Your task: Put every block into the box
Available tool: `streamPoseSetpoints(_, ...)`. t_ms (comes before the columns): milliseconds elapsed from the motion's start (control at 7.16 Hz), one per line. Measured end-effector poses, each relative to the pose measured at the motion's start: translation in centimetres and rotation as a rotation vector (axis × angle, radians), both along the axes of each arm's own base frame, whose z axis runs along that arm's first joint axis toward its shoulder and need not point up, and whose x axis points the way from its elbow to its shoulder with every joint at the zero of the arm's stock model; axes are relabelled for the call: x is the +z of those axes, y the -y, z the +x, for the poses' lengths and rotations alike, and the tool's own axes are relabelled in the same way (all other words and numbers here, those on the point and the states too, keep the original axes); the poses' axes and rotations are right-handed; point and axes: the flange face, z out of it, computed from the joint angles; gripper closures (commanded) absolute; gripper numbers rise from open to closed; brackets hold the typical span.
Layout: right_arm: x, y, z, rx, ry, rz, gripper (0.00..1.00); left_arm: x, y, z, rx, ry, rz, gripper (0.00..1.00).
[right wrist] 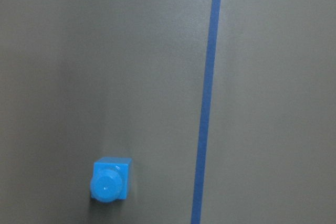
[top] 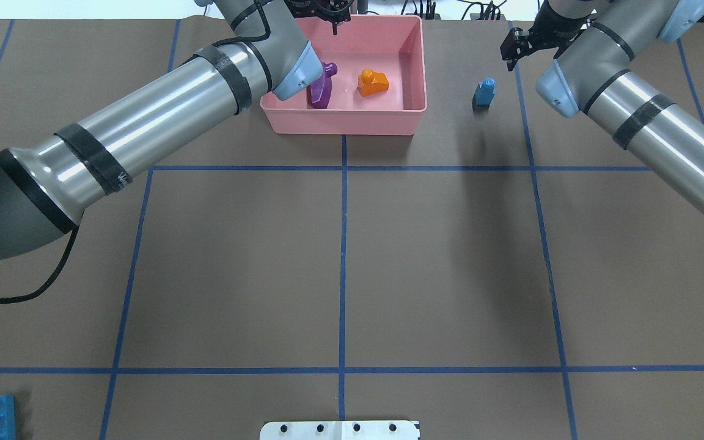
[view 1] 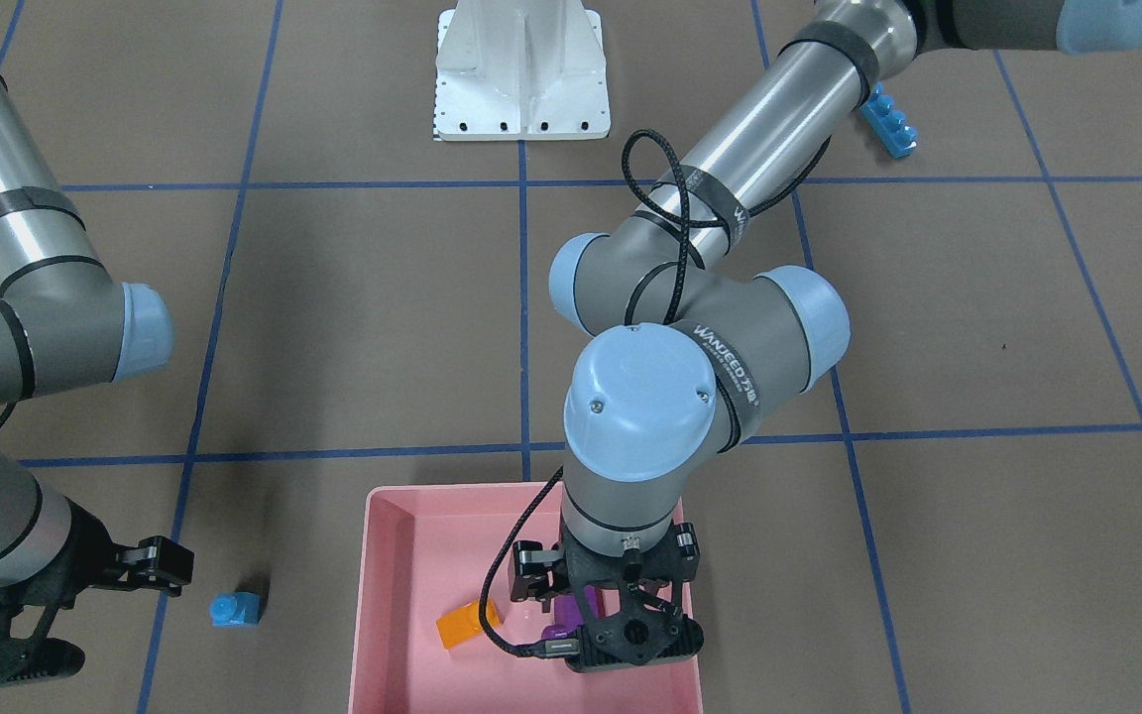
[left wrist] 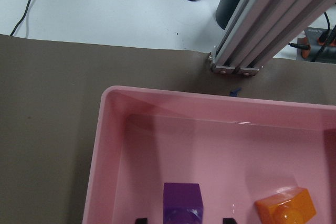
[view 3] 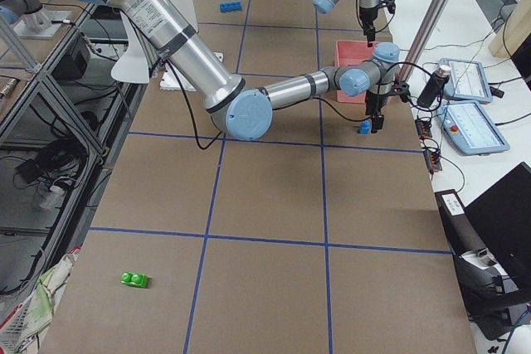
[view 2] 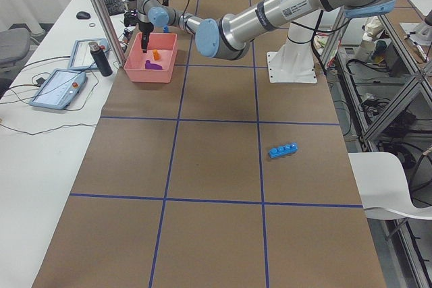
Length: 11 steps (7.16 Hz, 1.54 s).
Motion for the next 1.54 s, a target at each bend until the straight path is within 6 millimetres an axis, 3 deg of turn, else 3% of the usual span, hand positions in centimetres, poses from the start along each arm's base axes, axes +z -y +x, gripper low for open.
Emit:
streamPoseSetpoints(140, -0.5, 0.4, -2.0, 0.034, 0.011, -0.008, 0.01, -0.1, -0.3, 0.3, 0.004, -0.002, 0.003, 0.0)
streamPoseSetpoints(279, -0.4, 0.6, -3.9, 0.067, 0.03, -0.008, 0.09, -0.2, -0.5, 0.6, 0.008, -0.003, 0.005, 0.0)
streamPoseSetpoints(559, 1.2, 0.0, -7.3, 0.1, 0.026, 0.003, 0.42, -0.5, -1.1, 1.3, 0.017, -0.007, 0.008, 0.0)
streamPoseSetpoints(699, 1.9, -0.4, -8.4, 0.101, 0.016, 0.003, 0.74, -0.6, -1.2, 1.4, 0.019, -0.008, 0.009, 0.0)
streamPoseSetpoints(838, 2.3, -0.7, -9.1, 0.098, 0.008, 0.0, 1.0, -0.6, -1.3, 1.5, 0.02, -0.009, 0.01, 0.0)
streamPoseSetpoints(1258, 2.2, -0.5, -9.2, 0.112, -0.001, 0.002, 1.0, -0.7, -1.7, 2.0, 0.025, -0.01, 0.014, 0.0)
streamPoseSetpoints(1537, -3.2, 2.5, -6.4, 0.216, 0.046, -0.009, 1.0, -0.8, -2.0, 2.3, 0.03, -0.013, 0.018, 0.0)
